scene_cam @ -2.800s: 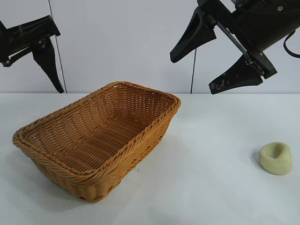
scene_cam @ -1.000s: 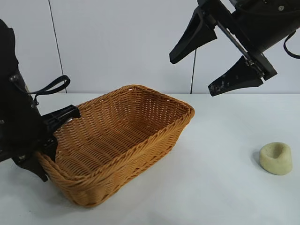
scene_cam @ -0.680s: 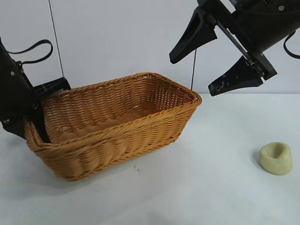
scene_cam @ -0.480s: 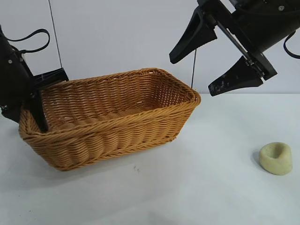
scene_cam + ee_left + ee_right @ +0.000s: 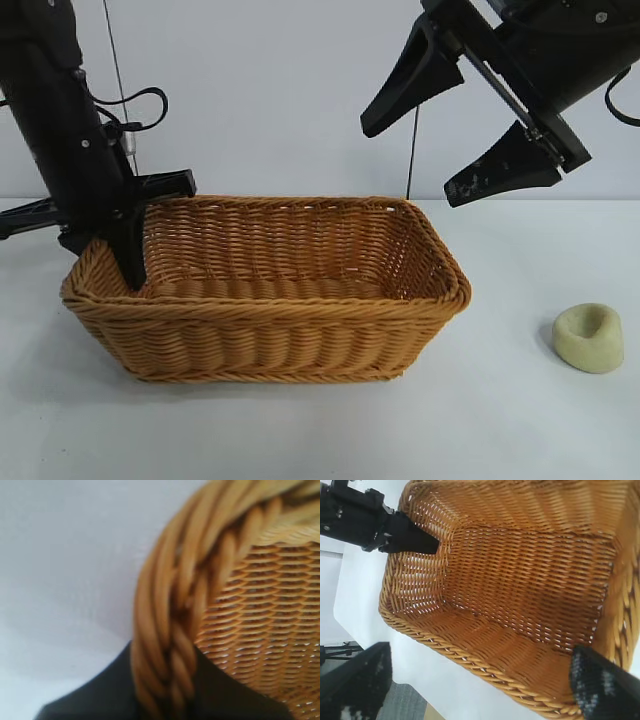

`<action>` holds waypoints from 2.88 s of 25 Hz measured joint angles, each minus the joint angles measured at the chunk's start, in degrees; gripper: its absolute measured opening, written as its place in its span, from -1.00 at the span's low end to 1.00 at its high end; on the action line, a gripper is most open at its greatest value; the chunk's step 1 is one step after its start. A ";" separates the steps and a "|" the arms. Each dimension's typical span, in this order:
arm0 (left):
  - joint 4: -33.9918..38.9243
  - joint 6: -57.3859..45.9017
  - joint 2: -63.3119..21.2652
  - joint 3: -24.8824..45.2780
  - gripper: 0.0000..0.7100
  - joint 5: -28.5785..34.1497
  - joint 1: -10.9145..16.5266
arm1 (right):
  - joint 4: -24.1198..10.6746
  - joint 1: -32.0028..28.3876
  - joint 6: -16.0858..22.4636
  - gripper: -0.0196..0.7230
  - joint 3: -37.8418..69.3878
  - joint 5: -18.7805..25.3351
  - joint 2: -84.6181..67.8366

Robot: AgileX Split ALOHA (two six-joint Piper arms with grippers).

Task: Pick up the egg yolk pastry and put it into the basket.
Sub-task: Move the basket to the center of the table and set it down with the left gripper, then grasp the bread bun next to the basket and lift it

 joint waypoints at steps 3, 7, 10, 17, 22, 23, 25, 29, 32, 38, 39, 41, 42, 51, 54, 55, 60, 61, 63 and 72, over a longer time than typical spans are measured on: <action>-0.24 0.00 0.55 0.00 -0.61 -0.14 0.00 | 0.00 0.00 0.00 0.84 0.00 0.06 0.00; -0.24 -1.19 0.55 0.00 -0.60 -0.09 -0.05 | 0.00 0.00 0.00 0.84 0.00 0.19 0.00; -0.47 -1.96 0.63 -0.07 -0.31 -0.03 -0.05 | 0.00 0.00 0.00 0.84 0.00 0.19 0.00; -0.67 -2.47 0.63 -1.61 0.80 3.22 -0.05 | 0.00 0.00 0.00 0.84 0.00 0.19 0.00; -0.07 -1.14 0.23 -6.05 0.88 8.01 -0.05 | 0.00 0.00 0.00 0.84 0.00 0.19 0.00; 0.16 -0.64 -0.17 -7.15 0.88 8.66 -0.05 | 0.00 0.00 0.00 0.84 0.00 0.19 0.00; 1.37 -0.10 -1.54 -9.45 0.89 9.57 -0.05 | 0.00 0.00 0.00 0.84 0.00 0.19 0.00; 6.77 -0.01 -5.12 -13.71 0.89 11.54 -0.05 | 0.00 0.00 0.00 0.84 0.00 0.20 0.00; 11.93 -0.01 -6.02 -16.33 0.89 12.13 -0.05 | 0.00 0.00 0.00 0.84 0.00 0.20 0.00; 16.09 0.05 -6.02 -16.82 0.89 12.35 0.40 | 0.00 0.00 0.00 0.84 0.00 0.25 0.00; 16.13 0.23 -6.02 -16.82 0.89 12.35 0.71 | 0.00 0.00 0.00 0.84 0.00 0.25 0.00; 16.07 0.62 -6.02 -16.82 0.89 12.35 1.82 | -0.05 0.00 0.00 0.84 0.00 0.25 0.00; 16.07 0.86 -6.02 -16.82 0.89 12.35 2.55 | -0.05 0.00 0.00 0.84 0.00 0.25 0.00; 16.44 2.78 -6.02 -16.82 0.89 12.42 10.81 | -0.05 0.00 0.00 0.84 0.00 0.31 0.00; 16.44 3.75 -7.45 -15.94 0.89 12.35 10.95 | -0.17 0.00 0.19 0.84 0.00 0.37 0.00; 16.44 4.13 -8.51 -15.14 0.89 12.35 10.95 | -0.17 0.00 0.19 0.84 0.00 0.37 0.00; 16.44 4.63 -16.72 -7.45 0.88 12.35 10.95 | -0.17 0.00 0.19 0.84 0.00 0.37 0.00; 16.44 4.63 -18.62 -5.50 0.88 12.35 10.95 | -0.17 0.00 0.19 0.84 0.00 0.37 0.00; 16.44 4.65 -23.76 -0.24 0.88 12.35 10.95 | -0.17 0.00 0.19 0.84 0.00 0.37 0.00; 16.44 5.11 -52.62 25.22 0.88 12.45 10.95 | -0.17 0.00 0.19 0.84 0.00 0.37 0.00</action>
